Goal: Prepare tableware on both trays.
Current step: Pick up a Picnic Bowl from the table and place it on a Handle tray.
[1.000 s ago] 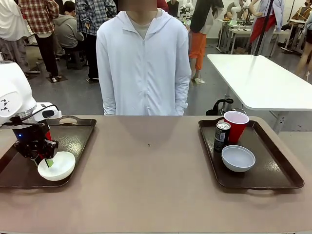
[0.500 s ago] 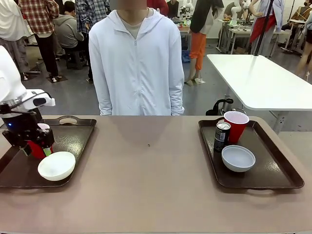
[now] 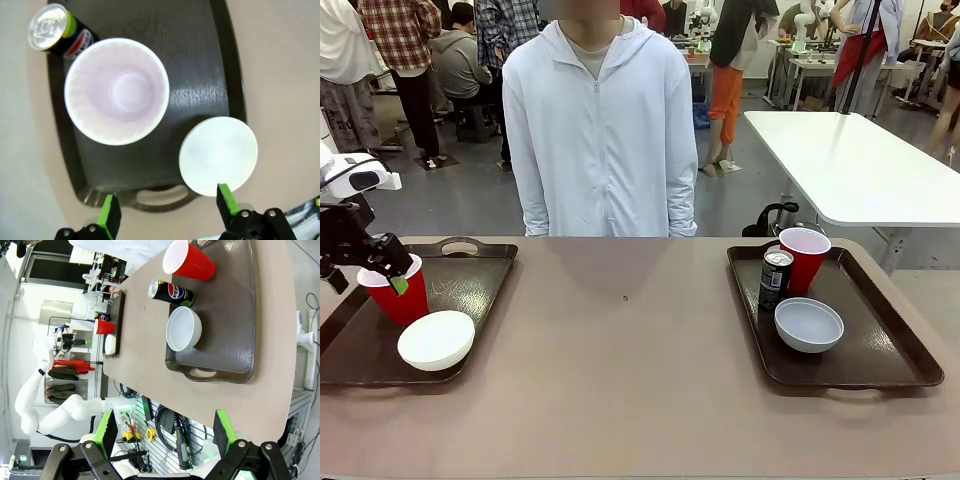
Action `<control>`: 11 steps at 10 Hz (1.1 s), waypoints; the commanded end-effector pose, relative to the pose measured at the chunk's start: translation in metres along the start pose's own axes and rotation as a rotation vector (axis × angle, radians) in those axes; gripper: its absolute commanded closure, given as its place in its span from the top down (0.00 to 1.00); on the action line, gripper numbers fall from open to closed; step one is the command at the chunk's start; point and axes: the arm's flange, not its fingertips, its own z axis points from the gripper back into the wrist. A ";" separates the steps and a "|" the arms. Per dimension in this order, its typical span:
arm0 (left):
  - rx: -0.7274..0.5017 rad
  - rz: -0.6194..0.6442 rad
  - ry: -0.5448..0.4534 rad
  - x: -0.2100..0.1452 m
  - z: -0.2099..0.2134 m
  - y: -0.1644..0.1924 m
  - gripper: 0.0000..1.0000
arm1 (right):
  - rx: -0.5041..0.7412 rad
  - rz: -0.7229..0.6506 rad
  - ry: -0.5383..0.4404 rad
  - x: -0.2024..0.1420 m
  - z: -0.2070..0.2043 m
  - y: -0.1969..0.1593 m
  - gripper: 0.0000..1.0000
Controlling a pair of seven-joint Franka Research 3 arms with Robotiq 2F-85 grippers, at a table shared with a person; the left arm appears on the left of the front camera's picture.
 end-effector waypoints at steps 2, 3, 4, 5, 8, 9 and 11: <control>-0.003 -0.011 0.014 0.000 -0.007 -0.007 1.00 | 0.010 0.009 -0.001 -0.001 0.001 0.000 1.00; -0.003 -0.011 0.014 0.000 -0.007 -0.007 1.00 | 0.010 0.009 -0.001 -0.001 0.001 0.000 1.00; -0.003 -0.011 0.014 0.000 -0.007 -0.007 1.00 | 0.010 0.009 -0.001 -0.001 0.001 0.000 1.00; -0.003 -0.011 0.014 0.000 -0.007 -0.007 1.00 | 0.010 0.009 -0.001 -0.001 0.001 0.000 1.00; -0.003 -0.011 0.014 0.000 -0.007 -0.007 1.00 | 0.010 0.009 -0.001 -0.001 0.001 0.000 1.00; -0.003 -0.011 0.014 0.000 -0.007 -0.007 1.00 | 0.010 0.009 -0.001 -0.001 0.001 0.000 1.00; -0.163 -0.113 -0.083 0.002 0.028 0.011 1.00 | 0.010 0.009 -0.001 -0.001 0.001 0.000 1.00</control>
